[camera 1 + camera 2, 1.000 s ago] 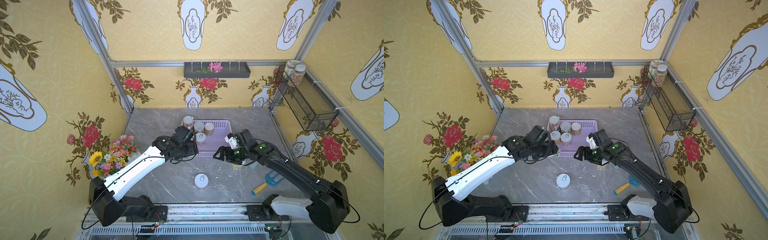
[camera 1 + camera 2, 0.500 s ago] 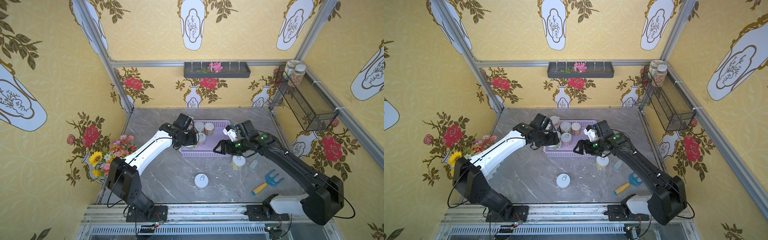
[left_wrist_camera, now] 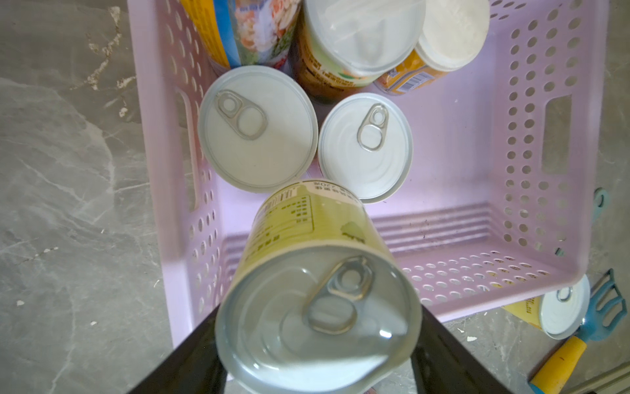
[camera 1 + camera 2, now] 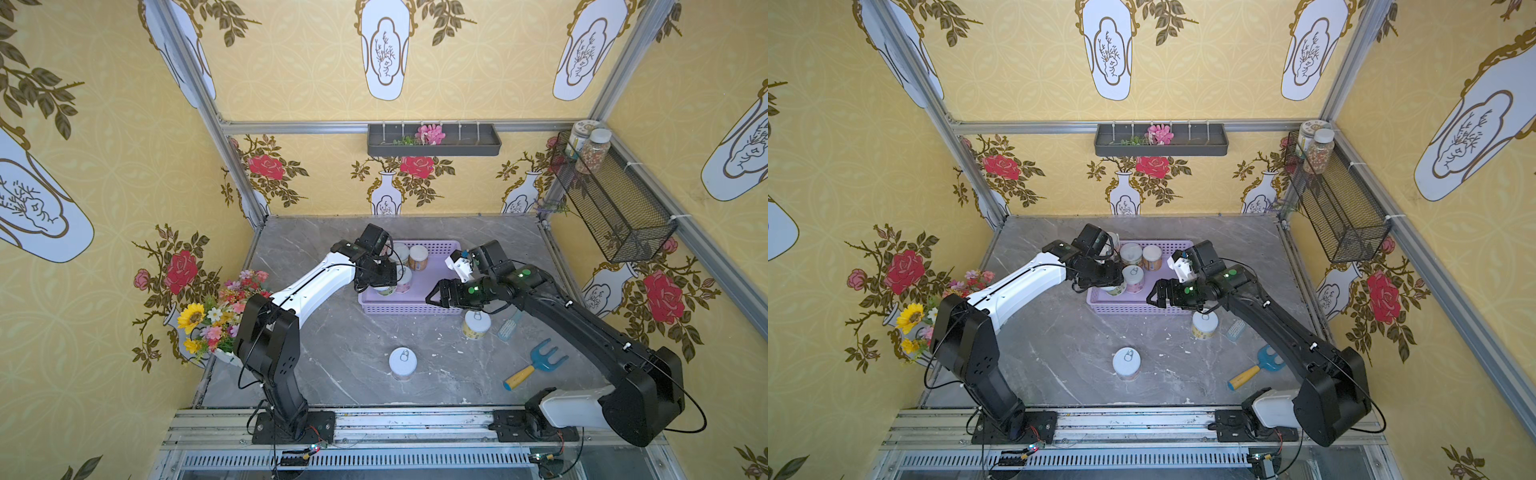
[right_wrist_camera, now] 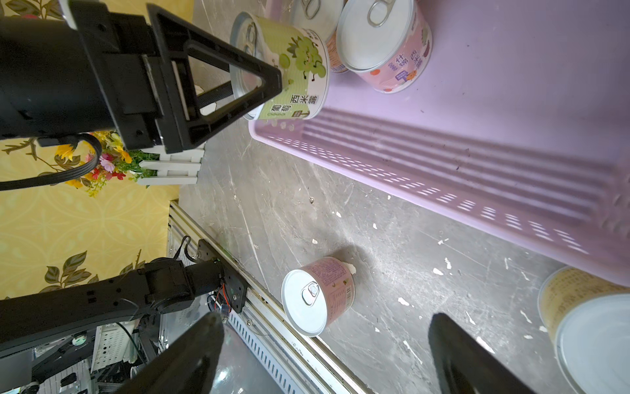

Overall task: Put the canned food in the basket
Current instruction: Place the canned food in the basket.

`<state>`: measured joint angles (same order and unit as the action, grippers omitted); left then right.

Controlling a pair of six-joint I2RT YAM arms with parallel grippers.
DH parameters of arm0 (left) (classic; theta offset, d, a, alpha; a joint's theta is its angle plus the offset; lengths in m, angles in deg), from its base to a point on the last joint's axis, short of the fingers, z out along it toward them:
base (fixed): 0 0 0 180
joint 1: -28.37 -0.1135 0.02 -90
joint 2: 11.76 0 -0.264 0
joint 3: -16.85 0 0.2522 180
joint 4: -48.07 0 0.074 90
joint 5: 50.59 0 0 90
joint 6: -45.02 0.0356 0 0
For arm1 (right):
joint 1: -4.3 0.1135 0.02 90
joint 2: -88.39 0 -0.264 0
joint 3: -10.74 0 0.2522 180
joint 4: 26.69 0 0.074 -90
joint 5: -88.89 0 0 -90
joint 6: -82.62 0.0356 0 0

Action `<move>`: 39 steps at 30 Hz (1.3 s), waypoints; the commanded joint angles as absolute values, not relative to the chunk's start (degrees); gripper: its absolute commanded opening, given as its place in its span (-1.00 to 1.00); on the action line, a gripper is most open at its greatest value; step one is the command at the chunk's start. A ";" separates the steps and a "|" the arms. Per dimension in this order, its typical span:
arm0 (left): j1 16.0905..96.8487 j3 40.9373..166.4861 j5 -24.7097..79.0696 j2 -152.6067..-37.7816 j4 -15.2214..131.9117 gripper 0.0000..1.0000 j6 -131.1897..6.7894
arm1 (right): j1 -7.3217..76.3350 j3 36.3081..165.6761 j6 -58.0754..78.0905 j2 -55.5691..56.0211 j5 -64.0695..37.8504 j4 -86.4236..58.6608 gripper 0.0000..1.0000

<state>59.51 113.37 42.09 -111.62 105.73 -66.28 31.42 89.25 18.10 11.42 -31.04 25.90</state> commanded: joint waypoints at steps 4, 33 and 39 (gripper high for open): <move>59.41 110.95 41.64 -110.09 105.54 0.43 -65.56 | 31.31 88.69 18.32 11.39 -30.55 24.13 0.95; 59.33 117.73 49.23 -121.36 113.94 0.37 -64.92 | 31.26 87.72 19.38 10.61 -28.51 23.98 0.96; 59.39 118.53 51.07 -122.97 114.46 0.38 -65.88 | 31.21 87.18 19.64 11.23 -28.16 24.16 0.96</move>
